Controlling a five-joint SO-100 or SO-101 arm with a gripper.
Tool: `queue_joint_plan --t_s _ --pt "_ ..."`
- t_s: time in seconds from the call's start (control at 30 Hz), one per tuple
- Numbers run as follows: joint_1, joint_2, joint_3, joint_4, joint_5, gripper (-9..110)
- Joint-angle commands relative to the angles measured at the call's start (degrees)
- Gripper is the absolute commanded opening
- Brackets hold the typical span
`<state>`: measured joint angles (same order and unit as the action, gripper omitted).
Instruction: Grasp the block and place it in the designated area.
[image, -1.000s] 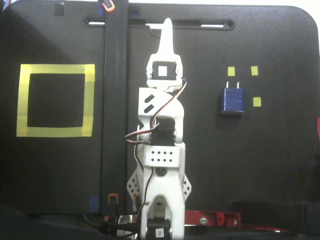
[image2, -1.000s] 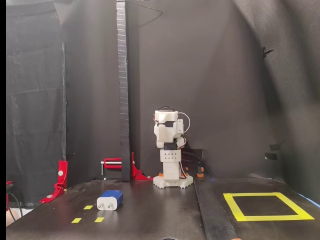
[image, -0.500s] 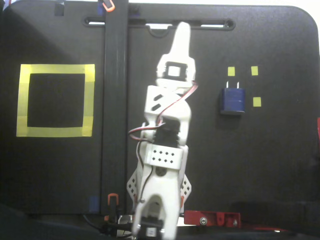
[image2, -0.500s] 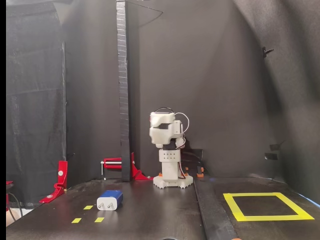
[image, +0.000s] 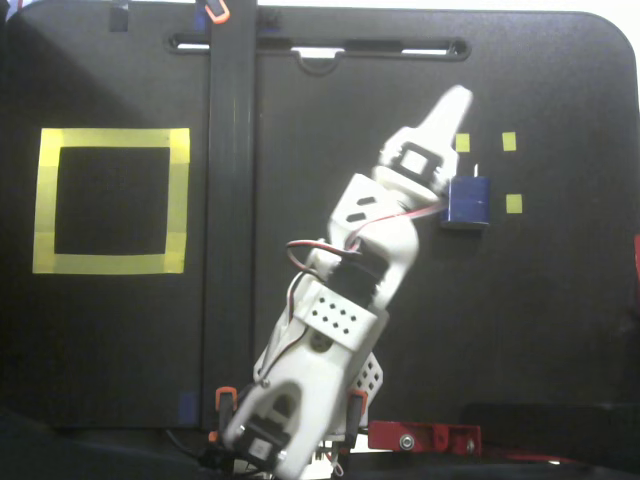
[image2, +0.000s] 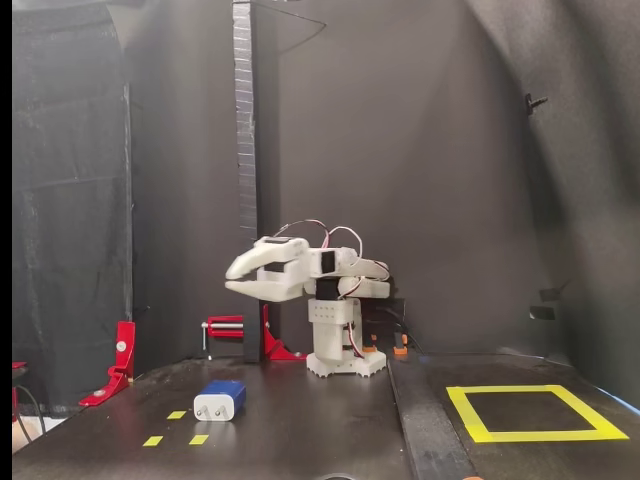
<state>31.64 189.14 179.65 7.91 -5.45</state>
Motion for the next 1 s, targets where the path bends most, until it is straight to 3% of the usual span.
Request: queue_joint_plan --t_s 0.0,0.2,0.57,0.73,0.97 --pt "3.5 0.4 0.4 -0.3 -0.4 0" --pt "8.3 2.8 0.4 0.4 -0.5 0" --pt "7.8 1.8 0.3 -2.0 -0.5 0" --pt "6.5 -7.4 -6.0 -1.3 -1.8 0" --pt "5.0 -25.1 -25.1 9.4 -2.3 0"
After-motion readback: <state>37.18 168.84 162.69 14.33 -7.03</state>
